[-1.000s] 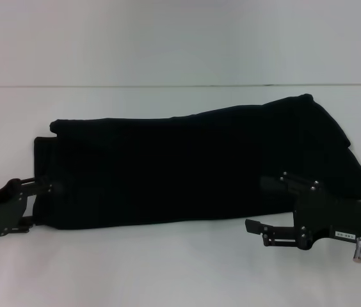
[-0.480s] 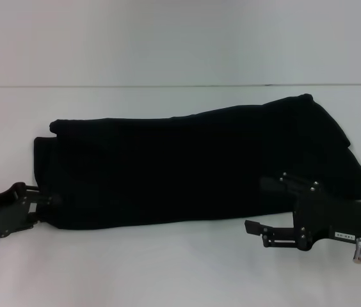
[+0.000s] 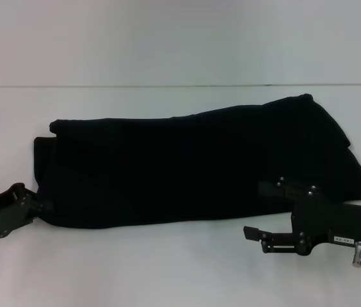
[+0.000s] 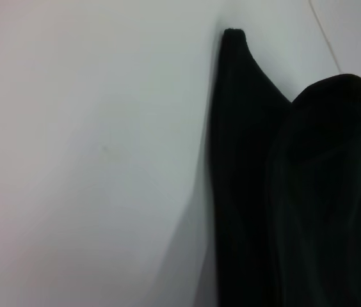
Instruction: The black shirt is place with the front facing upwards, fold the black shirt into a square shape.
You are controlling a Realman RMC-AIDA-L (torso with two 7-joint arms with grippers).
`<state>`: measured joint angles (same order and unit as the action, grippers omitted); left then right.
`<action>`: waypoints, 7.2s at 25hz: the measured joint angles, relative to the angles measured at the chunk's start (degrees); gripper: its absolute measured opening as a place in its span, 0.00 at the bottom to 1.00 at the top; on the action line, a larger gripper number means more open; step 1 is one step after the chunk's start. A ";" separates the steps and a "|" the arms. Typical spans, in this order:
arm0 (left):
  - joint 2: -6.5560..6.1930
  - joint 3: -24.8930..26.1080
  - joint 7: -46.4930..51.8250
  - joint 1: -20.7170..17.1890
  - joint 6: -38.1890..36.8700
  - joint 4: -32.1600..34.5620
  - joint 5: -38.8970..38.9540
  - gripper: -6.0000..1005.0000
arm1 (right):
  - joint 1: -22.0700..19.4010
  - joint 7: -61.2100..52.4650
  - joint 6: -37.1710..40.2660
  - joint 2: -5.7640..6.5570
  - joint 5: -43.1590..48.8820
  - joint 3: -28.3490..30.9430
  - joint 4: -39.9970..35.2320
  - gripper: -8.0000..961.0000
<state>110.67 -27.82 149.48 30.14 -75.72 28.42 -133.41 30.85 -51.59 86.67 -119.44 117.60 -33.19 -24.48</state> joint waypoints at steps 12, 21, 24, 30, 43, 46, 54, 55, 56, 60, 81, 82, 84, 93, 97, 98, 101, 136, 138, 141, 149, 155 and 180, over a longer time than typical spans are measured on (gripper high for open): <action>-0.36 5.50 -5.11 -1.71 -1.63 0.50 4.18 0.03 | -0.09 -0.27 0.00 0.01 0.28 0.74 -0.44 0.99; -0.06 16.08 -10.97 -6.70 -3.26 2.00 10.00 0.03 | -0.33 -0.36 0.01 0.00 0.12 3.35 -0.49 0.99; -0.02 16.73 -12.14 -7.21 -3.31 1.23 10.66 0.03 | -0.35 -0.35 0.03 -0.01 0.11 3.47 -0.49 0.99; -0.02 16.86 -12.32 -7.48 -3.14 1.10 10.72 0.03 | -0.56 -0.35 0.06 0.00 0.07 4.50 -0.29 0.99; -0.59 16.02 -13.69 1.49 -11.05 1.63 15.08 0.03 | -4.42 -0.22 -0.10 0.61 0.07 10.17 -0.48 0.98; 0.07 14.10 -13.70 7.04 -12.28 1.64 15.19 0.03 | -5.76 0.04 -0.05 0.71 0.08 11.29 -0.49 0.98; 7.25 3.65 -13.64 24.45 -6.78 1.64 15.21 0.03 | -8.72 0.17 0.10 0.66 0.10 12.33 -0.47 0.98; 8.13 2.71 -13.73 25.19 -5.92 1.64 15.21 0.03 | -9.03 0.17 0.12 0.63 0.10 12.35 -0.42 0.98; 9.80 1.10 -13.98 26.38 -4.48 1.62 15.21 0.03 | -9.25 0.17 0.16 0.61 0.10 12.35 -0.34 0.98; 13.64 -3.00 -17.42 27.46 1.15 -2.10 16.92 0.03 | -9.64 0.17 0.27 0.46 0.09 12.36 -0.15 0.98; 13.78 -5.19 -30.90 27.00 6.90 -19.46 22.61 0.03 | 1.77 0.30 -20.62 -0.55 -8.32 12.72 7.75 0.98; 13.78 -5.15 -30.91 26.98 6.89 -19.47 22.63 0.03 | 2.95 0.31 -22.44 -0.59 -8.62 12.72 8.14 0.98; 13.80 -4.97 -30.96 26.75 6.91 -19.39 22.64 0.03 | 5.06 0.31 -26.05 -0.62 -9.43 12.72 8.96 0.98; 14.04 -5.12 -32.85 26.45 9.01 -19.61 22.58 0.03 | 10.67 1.07 -34.80 -0.71 -15.91 12.54 9.78 0.98; 14.12 -4.95 -35.38 27.04 11.90 -21.77 22.63 0.03 | 11.40 3.20 -35.92 -0.71 -18.09 12.60 9.81 0.98; 14.12 -4.90 -35.95 27.23 12.69 -22.31 22.64 0.03 | 11.55 3.66 -36.38 -0.71 -18.48 12.60 9.81 0.98; 14.13 -4.73 -37.32 27.59 15.04 -23.90 22.69 0.04 | 11.78 4.22 -38.44 -0.71 -19.18 12.49 9.81 0.98; 5.89 -7.92 -29.23 13.26 -6.58 -9.78 21.97 0.76 | -0.04 -48.59 -22.84 7.71 -16.04 -4.41 2.79 0.98; 4.42 -7.83 -28.32 11.34 -6.52 -9.67 22.25 0.83 | 1.12 -55.34 -20.73 8.72 -11.66 -5.04 1.80 0.98; 3.22 -6.93 -28.13 9.20 -6.67 -9.62 22.69 0.95 | 3.28 -65.55 -19.88 9.33 -4.03 -5.67 0.07 0.98; 1.65 -8.10 -29.85 7.52 -9.52 -8.06 22.12 0.95 | 8.77 -82.32 -20.32 10.04 11.74 -5.94 -2.34 0.98; 0.98 -7.80 -29.95 6.63 -10.51 -6.58 22.11 0.95 | 9.62 -86.05 -19.39 10.32 13.59 -6.09 -4.76 0.98; 1.47 -14.18 -9.65 10.92 7.87 -9.41 19.04 0.94 | -5.75 -16.12 2.27 5.20 -8.78 3.87 -8.34 0.98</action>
<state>112.14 -41.99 139.83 41.06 -67.86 19.00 -114.36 25.09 -67.71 88.93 -114.23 108.82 -29.31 -32.82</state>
